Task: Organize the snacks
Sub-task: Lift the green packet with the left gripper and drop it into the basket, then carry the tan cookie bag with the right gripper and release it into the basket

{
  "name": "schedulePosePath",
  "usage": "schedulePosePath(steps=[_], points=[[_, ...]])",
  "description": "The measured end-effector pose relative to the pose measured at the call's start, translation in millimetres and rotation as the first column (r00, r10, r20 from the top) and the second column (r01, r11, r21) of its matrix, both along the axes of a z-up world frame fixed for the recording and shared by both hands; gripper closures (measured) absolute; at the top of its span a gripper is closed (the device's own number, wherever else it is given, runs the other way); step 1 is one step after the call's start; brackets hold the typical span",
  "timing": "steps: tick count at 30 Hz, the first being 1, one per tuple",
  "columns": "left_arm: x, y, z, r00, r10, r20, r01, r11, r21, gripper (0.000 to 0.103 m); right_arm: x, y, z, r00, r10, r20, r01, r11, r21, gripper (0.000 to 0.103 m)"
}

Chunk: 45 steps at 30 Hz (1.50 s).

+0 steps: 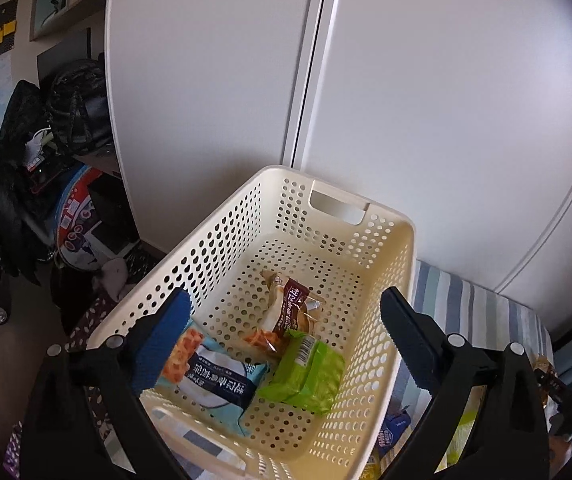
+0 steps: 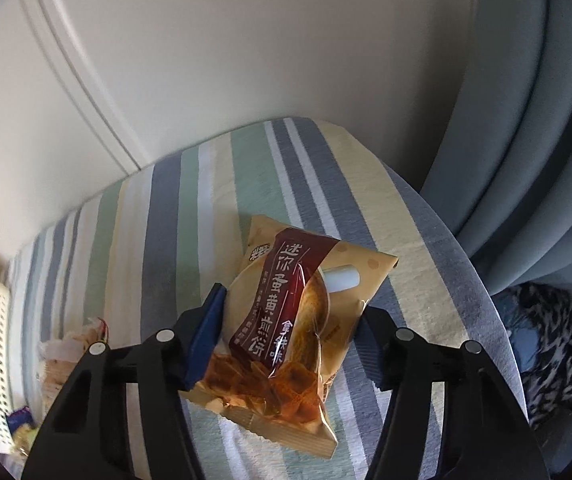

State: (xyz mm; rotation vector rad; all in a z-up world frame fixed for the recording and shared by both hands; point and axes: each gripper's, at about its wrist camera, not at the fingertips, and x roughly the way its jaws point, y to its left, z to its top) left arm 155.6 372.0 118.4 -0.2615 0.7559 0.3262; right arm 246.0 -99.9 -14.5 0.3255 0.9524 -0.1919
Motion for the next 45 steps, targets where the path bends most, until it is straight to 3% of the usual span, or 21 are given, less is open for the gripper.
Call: schedulePosePath(steps=[9, 18, 24, 31, 39, 45], points=[[-24.9, -9.9, 8.7, 0.997, 0.031, 0.073, -0.037, 0.997, 0.075, 0.006, -17.2, -4.6, 17.4, 0.996, 0.009, 0.091, -0.010, 1.000, 0.015, 0.044], [-37.0, -6.5, 8.7, 0.994, 0.043, 0.097, -0.059, 0.984, 0.169, 0.004, -38.0, 14.8, 64.5, 0.968, 0.061, 0.243, -0.068, 0.998, 0.017, 0.044], [-48.9, 4.7, 9.7, 0.991, 0.060, 0.117, -0.082, 0.978, 0.191, 0.004, -59.4, 63.6, 103.8, 0.920, 0.182, 0.347, -0.190, 0.982, -0.013, 0.044], [-61.8, 20.3, 11.6, 0.988, 0.077, 0.136, -0.100, 0.981, 0.168, 0.004, -75.8, 150.7, 144.0, 0.838, 0.358, 0.411, -0.373, 0.927, -0.046, 0.044], [-80.9, 29.9, 16.5, 0.983, 0.077, 0.166, -0.108, 0.976, 0.188, 0.004, -81.0, 253.4, 166.9, 0.750, 0.504, 0.428, -0.515, 0.851, -0.099, 0.044], [-88.9, 43.5, 13.4, 0.978, 0.100, 0.184, -0.131, 0.978, 0.162, 0.004, -80.0, 316.2, 172.4, 0.718, 0.566, 0.405, -0.567, 0.814, -0.131, 0.044]])
